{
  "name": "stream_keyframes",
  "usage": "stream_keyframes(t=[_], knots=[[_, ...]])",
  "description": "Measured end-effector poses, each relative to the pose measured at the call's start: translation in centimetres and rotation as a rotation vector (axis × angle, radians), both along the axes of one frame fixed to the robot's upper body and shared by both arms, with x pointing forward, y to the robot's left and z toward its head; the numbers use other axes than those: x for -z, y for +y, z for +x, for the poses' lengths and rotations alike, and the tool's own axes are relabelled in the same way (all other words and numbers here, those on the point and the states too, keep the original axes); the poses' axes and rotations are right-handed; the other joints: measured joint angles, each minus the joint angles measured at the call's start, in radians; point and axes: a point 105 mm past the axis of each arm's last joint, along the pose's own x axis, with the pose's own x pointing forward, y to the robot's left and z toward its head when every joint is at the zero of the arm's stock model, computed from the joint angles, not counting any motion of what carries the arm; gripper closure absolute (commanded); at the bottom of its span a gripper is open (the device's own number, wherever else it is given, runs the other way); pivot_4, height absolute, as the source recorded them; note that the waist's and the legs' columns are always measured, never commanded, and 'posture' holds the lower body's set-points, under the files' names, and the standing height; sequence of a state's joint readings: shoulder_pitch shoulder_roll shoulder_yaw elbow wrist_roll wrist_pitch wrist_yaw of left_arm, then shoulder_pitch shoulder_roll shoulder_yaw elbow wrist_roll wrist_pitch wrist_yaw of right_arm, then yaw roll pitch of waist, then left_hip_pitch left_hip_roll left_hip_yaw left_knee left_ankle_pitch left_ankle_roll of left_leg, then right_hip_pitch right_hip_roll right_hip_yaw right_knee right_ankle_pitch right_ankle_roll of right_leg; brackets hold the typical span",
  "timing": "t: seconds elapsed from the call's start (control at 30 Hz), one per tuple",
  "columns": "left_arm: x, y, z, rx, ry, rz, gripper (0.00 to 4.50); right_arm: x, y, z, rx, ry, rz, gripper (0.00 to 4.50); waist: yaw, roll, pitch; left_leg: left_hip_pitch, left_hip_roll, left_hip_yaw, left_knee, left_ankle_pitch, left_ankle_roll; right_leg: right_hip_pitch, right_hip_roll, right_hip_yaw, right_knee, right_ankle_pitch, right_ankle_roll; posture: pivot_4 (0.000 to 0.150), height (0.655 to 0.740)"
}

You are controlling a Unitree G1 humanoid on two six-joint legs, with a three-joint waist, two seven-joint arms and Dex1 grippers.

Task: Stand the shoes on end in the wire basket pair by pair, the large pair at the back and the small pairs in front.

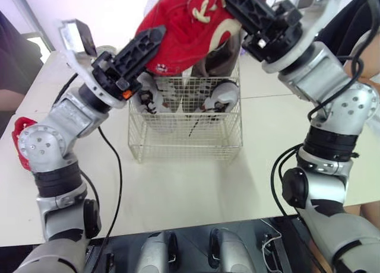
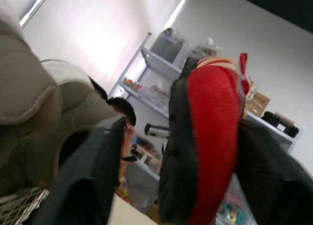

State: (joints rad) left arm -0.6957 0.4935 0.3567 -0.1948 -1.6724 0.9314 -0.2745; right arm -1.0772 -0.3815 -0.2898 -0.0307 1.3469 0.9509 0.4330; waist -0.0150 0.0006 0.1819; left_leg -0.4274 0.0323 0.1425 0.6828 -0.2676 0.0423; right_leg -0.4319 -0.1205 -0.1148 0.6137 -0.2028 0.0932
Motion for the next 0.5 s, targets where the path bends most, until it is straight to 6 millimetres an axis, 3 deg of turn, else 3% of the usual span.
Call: stream_keyframes(t=[0.23,0.33,0.5], knots=[[1.4,2.7,-1.3,-0.075,0.037,0.153,0.05,0.1,-1.6,-0.2,0.030,-0.084,-0.191,3.81,0.002,0.000,0.000,0.000,0.000,0.000,0.000,-0.001,0.000,-0.001,0.000,0.000,-0.001,0.000,0.000,0.150,0.7400],[1.1,4.3,-1.8,-0.137,0.027,0.198,0.05,0.2,-2.6,-0.3,0.043,-0.143,-0.309,3.81,0.003,0.000,0.000,-0.001,0.000,0.000,-0.001,-0.001,0.000,-0.002,0.000,0.000,-0.001,0.000,0.000,0.150,0.7400],[1.2,5.0,-2.1,-0.169,0.023,0.235,0.05,2.2,-2.9,-0.4,-0.002,-0.245,-0.516,3.81,0.003,0.000,0.000,-0.001,0.000,0.001,-0.001,-0.001,0.000,-0.002,0.000,0.000,-0.001,0.000,0.000,0.150,0.7400]])
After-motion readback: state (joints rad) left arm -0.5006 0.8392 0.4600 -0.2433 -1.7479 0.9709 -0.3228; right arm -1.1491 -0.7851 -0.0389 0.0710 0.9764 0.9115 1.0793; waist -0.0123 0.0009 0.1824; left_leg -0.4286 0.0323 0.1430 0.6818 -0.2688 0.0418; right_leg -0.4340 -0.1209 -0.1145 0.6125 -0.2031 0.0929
